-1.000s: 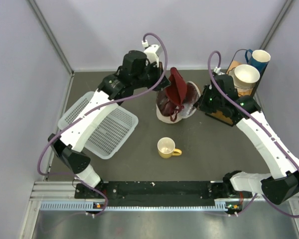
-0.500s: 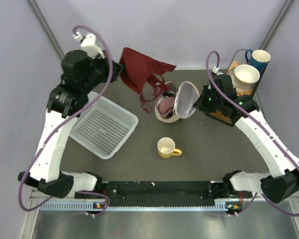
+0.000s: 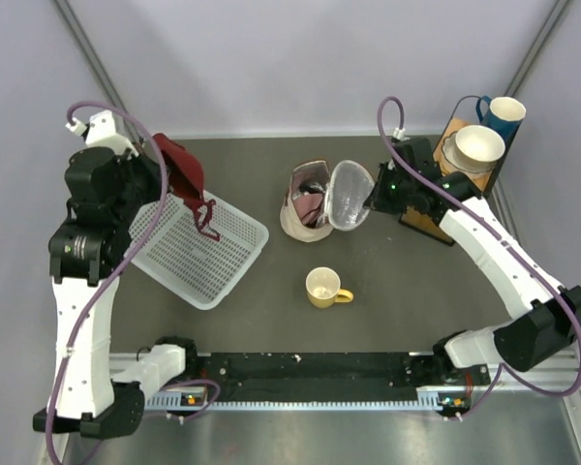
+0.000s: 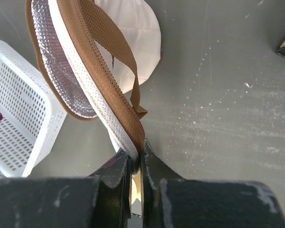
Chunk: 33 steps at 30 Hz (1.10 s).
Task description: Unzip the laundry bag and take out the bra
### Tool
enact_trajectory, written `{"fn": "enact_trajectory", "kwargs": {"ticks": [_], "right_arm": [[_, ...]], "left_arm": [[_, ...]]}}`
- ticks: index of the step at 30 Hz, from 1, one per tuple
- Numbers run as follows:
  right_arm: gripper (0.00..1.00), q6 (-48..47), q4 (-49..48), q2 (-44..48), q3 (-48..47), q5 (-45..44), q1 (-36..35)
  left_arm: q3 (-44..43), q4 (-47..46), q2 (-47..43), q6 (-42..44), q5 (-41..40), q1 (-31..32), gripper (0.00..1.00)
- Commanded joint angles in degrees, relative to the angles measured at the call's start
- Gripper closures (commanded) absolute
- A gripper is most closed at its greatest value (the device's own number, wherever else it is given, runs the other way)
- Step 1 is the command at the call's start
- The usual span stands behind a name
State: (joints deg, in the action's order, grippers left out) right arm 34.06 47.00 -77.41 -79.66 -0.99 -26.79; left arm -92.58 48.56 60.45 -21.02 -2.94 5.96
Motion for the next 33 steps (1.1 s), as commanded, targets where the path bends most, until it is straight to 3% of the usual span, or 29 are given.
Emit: {"fn": "enact_trajectory", "kwargs": {"ticks": [1, 13, 14, 15, 16, 17, 19, 21, 25, 29, 33], "right_arm": [[1.00, -1.02, -3.23, -2.22, -4.63, 4.06, -0.20], [1.00, -2.16, -3.50, -0.38, -3.05, 2.40, -0.20], [1.00, -2.25, -3.50, -0.38, -3.05, 2.57, -0.11], [1.00, -2.42, -3.41, -0.46, -3.13, 2.66, -0.20], [1.00, -2.51, -3.50, -0.38, -3.22, 2.75, -0.20], [1.00, -2.77, -3.41, -0.46, -3.31, 2.75, -0.20], [1.00, -3.04, -3.50, 0.15, -3.31, 2.32, -0.11], [1.00, -3.13, -3.41, 0.59, -3.14, 1.79, -0.11], [1.00, -3.30, -3.41, 1.73, -2.78, 1.17, -0.20], [1.00, -3.30, -3.32, 2.52, -2.17, 1.17, -0.20], [1.00, -2.78, -3.41, 2.96, -0.94, 1.17, -0.20]], "left_arm": [[3.88, -0.04, -3.58, -0.52, -4.26, -0.77, 1.00], [24.19, -5.40, -6.92, -7.63, -16.39, -1.74, 1.00], [24.89, -5.14, -6.57, -7.90, -17.09, -1.74, 0.92], [25.42, -4.88, -5.96, -8.42, -17.01, -1.74, 0.68], [25.60, -4.96, -5.26, -9.04, -16.32, -1.74, 0.23], [25.52, -5.31, -5.16, -8.70, -15.18, -1.74, 0.12], [24.73, -8.90, -5.16, -8.08, -8.94, -1.39, 0.02], [22.28, -11.36, -4.38, -7.82, -7.00, 0.53, 0.01], [14.63, -11.20, 4.73, -4.48, -10.43, 15.18, 0.07], [10.40, -14.18, 13.54, -6.22, 2.30, 19.79, 0.25], [9.70, -19.63, 20.92, -8.51, 7.94, 22.95, 0.29]]}}
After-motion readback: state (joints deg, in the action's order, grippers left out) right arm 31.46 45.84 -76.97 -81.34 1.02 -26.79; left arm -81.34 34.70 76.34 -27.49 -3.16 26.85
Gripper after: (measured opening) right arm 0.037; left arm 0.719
